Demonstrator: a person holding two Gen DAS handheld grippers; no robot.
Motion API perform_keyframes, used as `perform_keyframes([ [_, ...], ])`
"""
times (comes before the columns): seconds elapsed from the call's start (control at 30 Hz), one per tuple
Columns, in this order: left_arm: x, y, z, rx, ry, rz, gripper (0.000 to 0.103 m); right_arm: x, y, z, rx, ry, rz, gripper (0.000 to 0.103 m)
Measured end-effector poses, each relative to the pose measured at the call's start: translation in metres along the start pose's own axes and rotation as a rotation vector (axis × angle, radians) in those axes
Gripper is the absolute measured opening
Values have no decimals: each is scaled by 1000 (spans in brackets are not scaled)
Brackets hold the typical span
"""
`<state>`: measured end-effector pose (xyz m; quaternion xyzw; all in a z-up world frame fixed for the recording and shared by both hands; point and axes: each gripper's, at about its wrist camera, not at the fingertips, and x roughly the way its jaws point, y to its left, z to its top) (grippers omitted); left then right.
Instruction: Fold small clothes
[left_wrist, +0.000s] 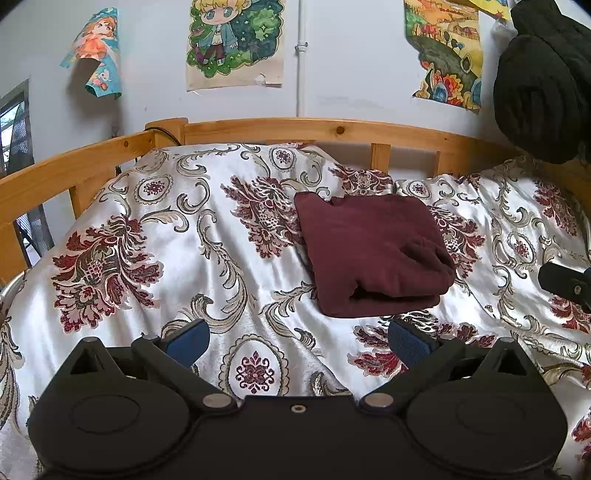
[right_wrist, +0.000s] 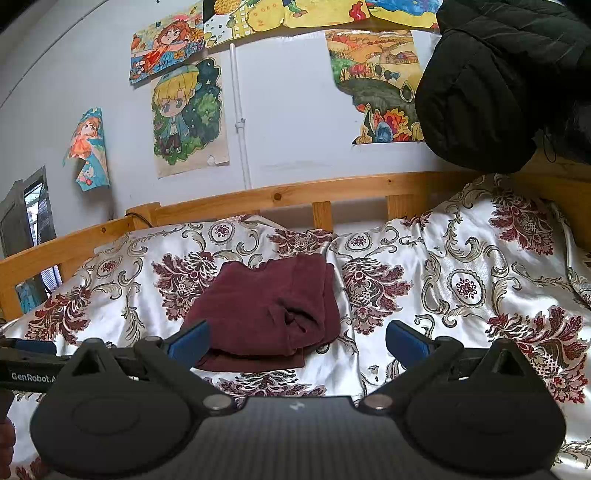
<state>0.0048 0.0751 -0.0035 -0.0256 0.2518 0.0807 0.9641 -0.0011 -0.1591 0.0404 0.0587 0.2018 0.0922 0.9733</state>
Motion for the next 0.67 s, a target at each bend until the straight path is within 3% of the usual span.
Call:
perform_keyframes([
  [0.67, 1, 1, -1, -3, 13, -6, 102, 1, 0, -4, 9, 17, 1, 103],
])
